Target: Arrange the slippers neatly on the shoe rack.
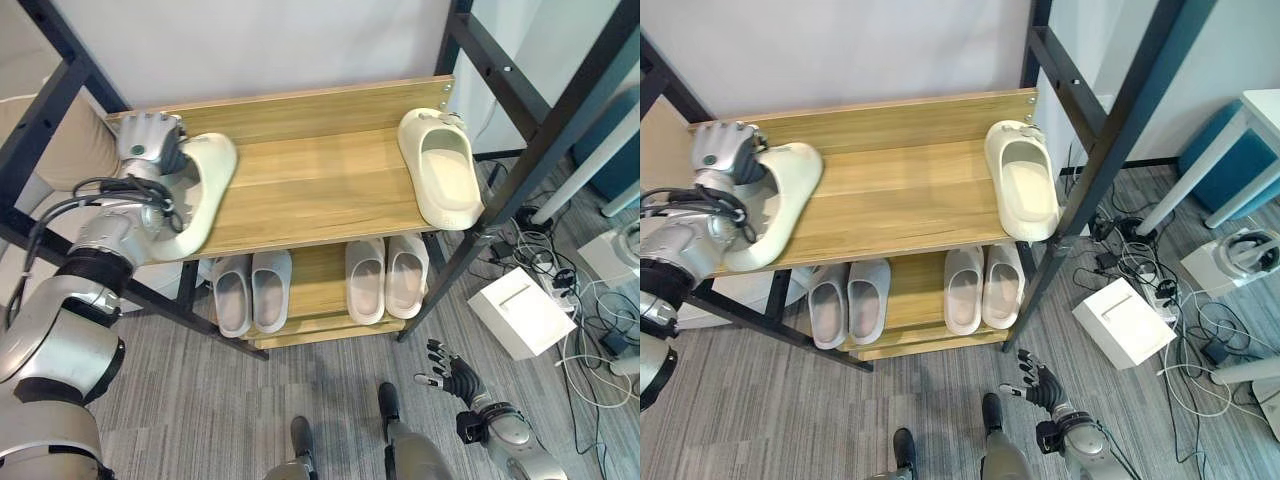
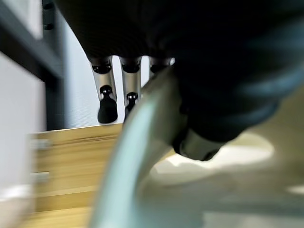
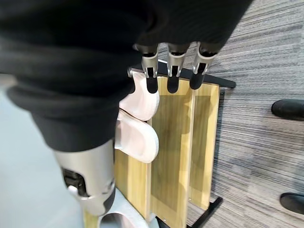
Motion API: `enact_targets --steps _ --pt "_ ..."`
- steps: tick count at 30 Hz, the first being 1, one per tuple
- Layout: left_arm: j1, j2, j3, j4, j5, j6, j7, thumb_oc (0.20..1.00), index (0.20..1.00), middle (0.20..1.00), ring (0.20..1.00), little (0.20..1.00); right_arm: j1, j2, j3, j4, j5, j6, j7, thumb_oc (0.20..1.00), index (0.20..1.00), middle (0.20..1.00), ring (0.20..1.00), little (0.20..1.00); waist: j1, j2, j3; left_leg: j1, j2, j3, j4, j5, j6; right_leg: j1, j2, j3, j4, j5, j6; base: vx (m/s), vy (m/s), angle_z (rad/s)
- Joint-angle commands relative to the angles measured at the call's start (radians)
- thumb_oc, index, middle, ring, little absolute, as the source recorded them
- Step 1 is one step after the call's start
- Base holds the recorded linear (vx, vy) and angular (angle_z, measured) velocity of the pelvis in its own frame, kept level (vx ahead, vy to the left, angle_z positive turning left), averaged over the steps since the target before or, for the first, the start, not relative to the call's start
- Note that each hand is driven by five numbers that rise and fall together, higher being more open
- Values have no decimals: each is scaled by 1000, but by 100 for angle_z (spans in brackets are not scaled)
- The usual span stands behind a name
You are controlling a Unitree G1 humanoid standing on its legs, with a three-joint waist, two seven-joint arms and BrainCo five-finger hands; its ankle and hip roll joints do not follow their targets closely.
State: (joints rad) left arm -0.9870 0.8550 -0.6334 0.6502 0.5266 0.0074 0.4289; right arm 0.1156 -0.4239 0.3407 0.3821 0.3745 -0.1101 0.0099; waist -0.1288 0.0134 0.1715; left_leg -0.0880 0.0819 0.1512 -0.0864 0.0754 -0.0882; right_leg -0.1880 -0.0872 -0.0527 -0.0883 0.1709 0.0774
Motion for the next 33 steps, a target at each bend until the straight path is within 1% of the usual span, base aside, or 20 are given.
enact_targets --steps 1,4,5,6,7,9,10,13,20,23,26,29,33 --pt "-150 -99 26 -18 26 -17 41 200 200 200 200 200 -33 -17 -13 -80 9 -36 -13 1000 1000 1000 1000 1000 -31 6 2 43 31 -7 -1 0 -30 110 -38 0 1 -91 107 0 0 0" --pt "-190 -167 5 -22 50 -6 36 200 200 200 200 200 -33 -22 -17 -83 8 -32 -19 1000 1000 1000 1000 1000 -40 11 1 45 31 -6 -1 -1 -29 114 -37 1 1 -94 105 -8 -15 -5" --pt "-204 -184 -1 -11 51 -4 33 200 200 200 200 200 -33 -24 -18 -85 8 -30 -20 1000 1000 1000 1000 1000 -43 13 1 47 32 -5 -1 -1 -29 115 -36 2 1 -95 105 -24 -31 -8" --pt "-253 -222 -25 30 46 7 30 200 200 200 200 200 -33 -28 -20 -89 11 -24 -24 1000 1000 1000 1000 1000 -53 19 2 49 33 -1 -1 0 -30 115 -34 6 1 -93 103 -20 -24 -6" --pt "-254 -222 -25 31 46 7 30 200 200 200 200 200 -33 -28 -20 -89 11 -24 -24 1000 1000 1000 1000 1000 -53 19 2 49 33 -1 -1 0 -30 115 -34 6 1 -93 103 -33 -37 -7" --pt "-337 -263 -62 155 14 28 27 200 200 200 200 200 -23 -43 -29 -103 18 -22 -29 1000 1000 1000 1000 1000 -81 29 2 49 38 14 -1 6 -34 107 -28 18 1 -89 103 -38 -41 -11" --pt "-339 -264 -64 158 13 27 28 200 200 200 200 200 -23 -43 -30 -103 18 -21 -29 1000 1000 1000 1000 1000 -80 29 2 48 38 14 -1 6 -34 106 -28 19 1 -89 102 -27 -37 -14" --pt "-405 -281 -102 293 -15 40 13 200 200 200 200 200 -9 -53 -44 -115 31 -25 -33 1000 1000 1000 1000 1000 -106 36 1 44 44 26 -1 11 -38 94 -22 30 1 -83 101 -29 -46 -19" --pt "-450 -293 -132 411 -25 53 -15 200 200 200 200 200 7 -61 -59 -118 37 -24 -37 1000 1000 1000 1000 1000 -128 44 2 45 54 47 -1 16 -43 80 -13 47 1 -76 100 -8 -26 -9" --pt "-433 -306 -125 438 -11 58 -28 200 200 200 200 200 11 -59 -58 -114 35 -23 -36 1000 1000 1000 1000 1000 -124 44 -3 51 56 42 -1 16 -41 88 -11 42 1 -81 97 18 -25 -7" --pt "-399 -297 -110 406 7 61 -37 200 200 200 200 200 6 -57 -46 -110 25 -20 -30 1000 1000 1000 1000 1000 -105 41 -6 52 54 27 -1 16 -39 102 -12 28 1 -86 93 5 -8 6" --pt "-330 -287 -89 343 52 69 -42 200 200 200 200 200 -13 -49 -32 -104 12 -15 -30 1000 1000 1000 1000 1000 -79 34 -2 49 47 4 -1 14 -35 115 -16 6 1 -90 92 6 5 9" --pt "-303 -298 -76 332 70 79 -40 200 200 200 200 200 -26 -43 -11 -98 4 -12 -27 1000 1000 1000 1000 1000 -68 26 1 46 43 -4 -1 13 -34 118 -19 0 1 -89 93 0 19 21"
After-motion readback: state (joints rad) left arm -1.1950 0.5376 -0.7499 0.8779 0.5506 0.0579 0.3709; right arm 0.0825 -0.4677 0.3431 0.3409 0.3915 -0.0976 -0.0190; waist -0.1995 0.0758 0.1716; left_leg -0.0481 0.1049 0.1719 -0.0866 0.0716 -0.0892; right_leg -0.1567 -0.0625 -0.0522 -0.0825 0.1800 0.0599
